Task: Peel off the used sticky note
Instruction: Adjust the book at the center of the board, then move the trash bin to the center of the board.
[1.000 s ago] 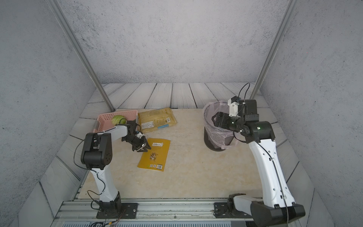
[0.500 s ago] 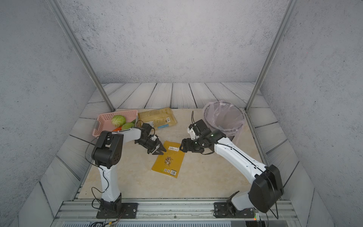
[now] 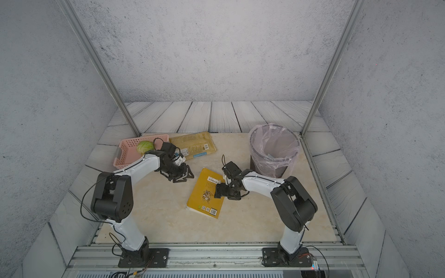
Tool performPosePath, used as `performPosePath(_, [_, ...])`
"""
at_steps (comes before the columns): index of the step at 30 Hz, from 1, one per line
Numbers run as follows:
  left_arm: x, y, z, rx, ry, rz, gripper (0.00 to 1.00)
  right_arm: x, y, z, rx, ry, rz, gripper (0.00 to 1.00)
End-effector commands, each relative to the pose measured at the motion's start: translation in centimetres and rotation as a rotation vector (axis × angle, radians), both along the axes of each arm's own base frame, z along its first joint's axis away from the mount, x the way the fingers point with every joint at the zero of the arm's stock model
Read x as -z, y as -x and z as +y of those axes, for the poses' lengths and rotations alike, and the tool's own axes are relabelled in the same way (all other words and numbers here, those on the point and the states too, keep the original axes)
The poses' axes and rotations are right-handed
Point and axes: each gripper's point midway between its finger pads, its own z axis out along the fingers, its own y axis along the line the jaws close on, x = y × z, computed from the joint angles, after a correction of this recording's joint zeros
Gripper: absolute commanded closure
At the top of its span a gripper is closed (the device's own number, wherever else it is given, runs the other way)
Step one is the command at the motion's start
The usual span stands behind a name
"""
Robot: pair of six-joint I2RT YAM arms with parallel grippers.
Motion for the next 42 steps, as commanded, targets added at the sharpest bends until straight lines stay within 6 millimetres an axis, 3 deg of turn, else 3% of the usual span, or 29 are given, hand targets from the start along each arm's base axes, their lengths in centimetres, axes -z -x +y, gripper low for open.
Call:
performPosePath(1, [-2.7, -0.9, 3.3, -0.007, -0.104, -0.127, 0.33, 0.2, -2.0, 1.8, -0.01, -0.035, -0.029, 0.14])
performPosePath(7, [-6.0, -1.2, 6.4, -0.097, -0.089, -0.23, 0.28, 1.0, -4.3, 3.5, -0.051, -0.022, -0.039, 0.13])
performPosePath(12, [-7.9, -1.3, 8.9, -0.15, -0.133, -0.337, 0.07, 0.6, -5.9, 4.1, -0.085, 0.006, -0.07, 0.13])
performPosePath(15, [-8.4, -1.3, 10.4, -0.156, -0.195, -0.383, 0.01, -1.2, -6.3, 3.4, -0.097, 0.04, -0.119, 0.13])
performPosePath(19, [-8.1, -2.2, 12.1, -0.158, -0.241, -0.476, 0.02, -6.5, -6.2, 1.3, -0.106, 0.063, -0.269, 0.12])
performPosePath(23, [-6.4, -3.8, 13.9, -0.186, -0.285, -0.591, 0.02, -12.0, -5.1, -2.5, -0.092, 0.118, -0.451, 0.04])
performPosePath(28, [-3.9, -4.2, 14.2, -0.176, -0.314, -0.723, 0.02, -16.5, -2.8, -9.5, 0.007, 0.247, -0.653, 0.0])
performPosePath(36, [-1.0, -4.5, 15.2, -0.221, -0.358, -0.829, 0.02, -19.4, 0.5, -18.7, 0.17, 0.393, -0.981, 0.0])
performPosePath(39, [-1.7, -5.0, 15.6, -0.257, -0.373, -0.88, 0.02, -20.4, 1.1, -21.3, 0.242, 0.433, -1.122, 0.0])
performPosePath(42, [-2.1, -4.8, 15.8, -0.261, -0.383, -0.922, 0.02, -19.8, 1.7, -23.3, 0.31, 0.469, -1.191, 0.0])
